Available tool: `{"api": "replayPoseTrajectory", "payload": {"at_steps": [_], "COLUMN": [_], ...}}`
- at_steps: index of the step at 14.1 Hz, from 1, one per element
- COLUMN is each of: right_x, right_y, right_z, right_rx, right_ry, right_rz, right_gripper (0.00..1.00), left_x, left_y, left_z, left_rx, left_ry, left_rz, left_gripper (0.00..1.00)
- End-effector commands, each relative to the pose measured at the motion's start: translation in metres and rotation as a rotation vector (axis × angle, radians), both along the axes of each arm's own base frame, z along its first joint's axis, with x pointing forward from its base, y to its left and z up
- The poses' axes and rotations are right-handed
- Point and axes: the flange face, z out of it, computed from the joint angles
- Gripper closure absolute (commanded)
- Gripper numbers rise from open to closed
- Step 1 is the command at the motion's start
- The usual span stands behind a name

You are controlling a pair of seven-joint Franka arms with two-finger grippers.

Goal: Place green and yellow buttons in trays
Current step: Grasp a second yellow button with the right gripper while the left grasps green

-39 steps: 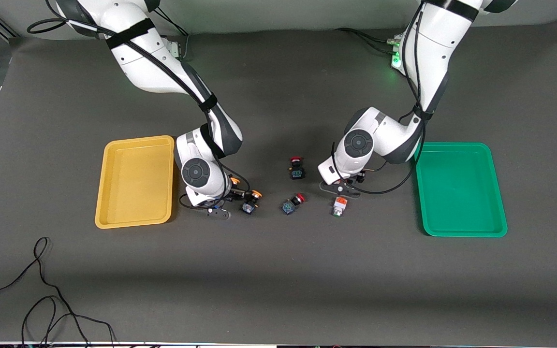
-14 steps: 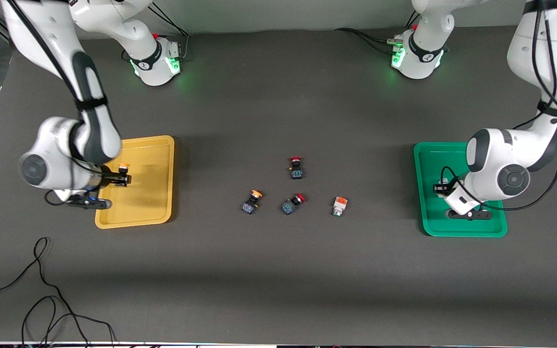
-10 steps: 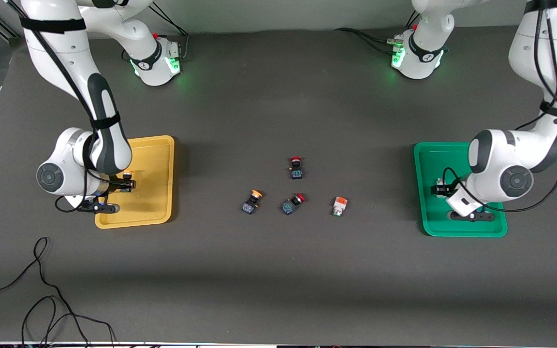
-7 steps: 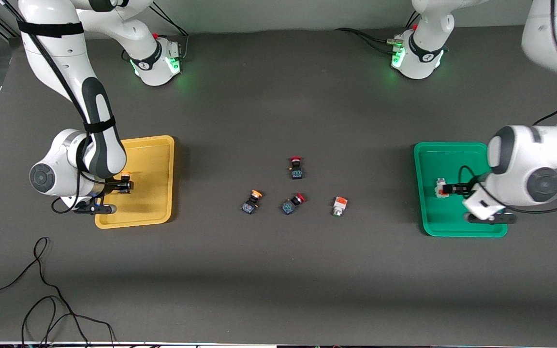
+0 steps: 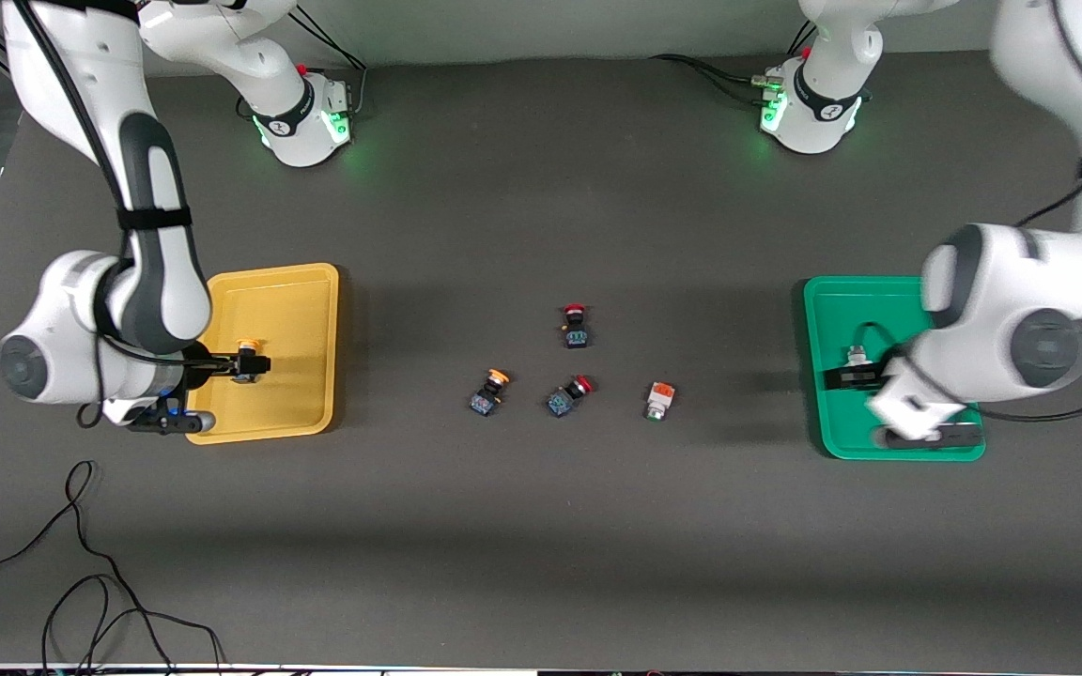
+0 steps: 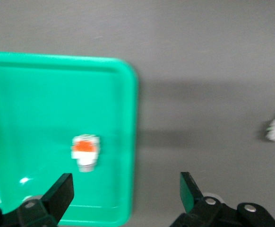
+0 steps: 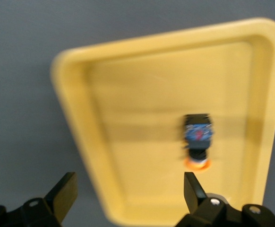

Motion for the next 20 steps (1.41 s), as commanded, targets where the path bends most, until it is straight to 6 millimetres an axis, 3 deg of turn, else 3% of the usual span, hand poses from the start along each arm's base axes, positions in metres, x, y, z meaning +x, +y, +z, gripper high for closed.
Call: {"api": "replayPoseTrajectory", "payload": {"at_steps": [1, 4, 6, 9, 11, 15, 16, 18, 20], "right_x": [0.024, 0.032, 0.036, 0.026, 0.019, 0.003, 0.000, -0.004, -0.005], "right_y": [0.092, 0.180, 0.222, 0.283, 0.312, 0.358, 0.364, 0.370, 0.370], "right_z": [0.037, 0.023, 0.016, -0.027, -0.052, -0.102, -0.115, -0.129, -0.136], "right_rx": [-0.030, 0.006, 0.003, -0.051, -0.062, -0.055, -0.063, -0.072, -0.073], "right_ry": [-0.015, -0.001, -0.014, -0.070, -0.101, -0.158, -0.175, -0.192, -0.199], "right_rz": [-0.082, -0.213, -0.296, -0.365, -0.434, -0.499, -0.510, -0.507, -0.505], "right_gripper": [0.00, 0.00, 0.00, 0.00, 0.00, 0.00, 0.00, 0.00, 0.06], "left_x": [-0.003, -0.022, -0.034, -0.033, -0.033, -0.036, -0.035, -0.035, -0.035], "left_y": [-0.093, -0.185, -0.216, -0.223, -0.221, -0.222, -0.222, -0.222, -0.221], "left_z": [-0.014, -0.047, -0.064, -0.109, -0.140, -0.159, -0.160, -0.159, -0.155], "left_rx": [-0.012, -0.043, -0.056, -0.071, -0.065, -0.066, -0.068, -0.062, -0.057], "left_ry": [-0.039, -0.081, -0.087, -0.088, -0.091, -0.081, -0.086, -0.086, -0.086], "left_rz": [-0.080, -0.283, -0.319, -0.320, -0.326, -0.323, -0.311, -0.268, -0.237], "left_gripper": [0.00, 0.00, 0.00, 0.00, 0.00, 0.01, 0.12, 0.69, 0.94]}}
